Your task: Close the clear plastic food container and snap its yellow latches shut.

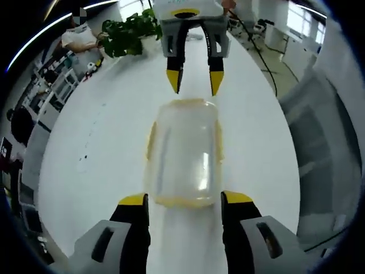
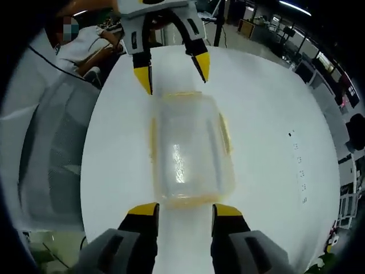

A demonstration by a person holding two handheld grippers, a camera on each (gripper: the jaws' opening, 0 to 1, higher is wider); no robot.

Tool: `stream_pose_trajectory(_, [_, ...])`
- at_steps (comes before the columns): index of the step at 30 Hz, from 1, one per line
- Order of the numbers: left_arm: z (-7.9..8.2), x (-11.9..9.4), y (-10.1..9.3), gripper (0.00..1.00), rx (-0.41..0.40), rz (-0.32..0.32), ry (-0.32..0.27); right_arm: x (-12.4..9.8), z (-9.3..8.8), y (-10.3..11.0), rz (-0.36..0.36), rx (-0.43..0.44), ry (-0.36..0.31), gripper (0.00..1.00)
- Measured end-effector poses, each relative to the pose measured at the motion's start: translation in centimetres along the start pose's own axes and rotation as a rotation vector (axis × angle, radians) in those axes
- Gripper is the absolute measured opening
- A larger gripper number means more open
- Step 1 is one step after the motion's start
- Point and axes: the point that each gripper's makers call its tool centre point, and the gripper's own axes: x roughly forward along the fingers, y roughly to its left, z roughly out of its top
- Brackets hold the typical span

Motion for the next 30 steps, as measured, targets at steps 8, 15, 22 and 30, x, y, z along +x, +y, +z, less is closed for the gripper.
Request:
stream_pose_trajectory(8, [0.8,0.2,0.3,0.48,0.012,0.001,-0.012,0.2,1.2,-0.2,-0.001,-0.009,-0.009,0.33])
stream_pose_trajectory(15, [1.9,1.0,0.2,0.46,0.036,-0.004,-0.015,0.6,2.9,-0.1,0.001,-0.056,-0.017,0.31])
stream_pose_trajectory(22, [3.4,1.3,0.4,0.45,0.055,-0.004,-0.031,0.9,4.0,-0.4,0.005,-0.068,-0.037,0.29])
stream_pose_trajectory(30, [5.2,2.0,-0.1,0.44,0.088,-0.023,-0.049,1.8,5.1,-0.1,0.014,-0.098,-0.042,0.30])
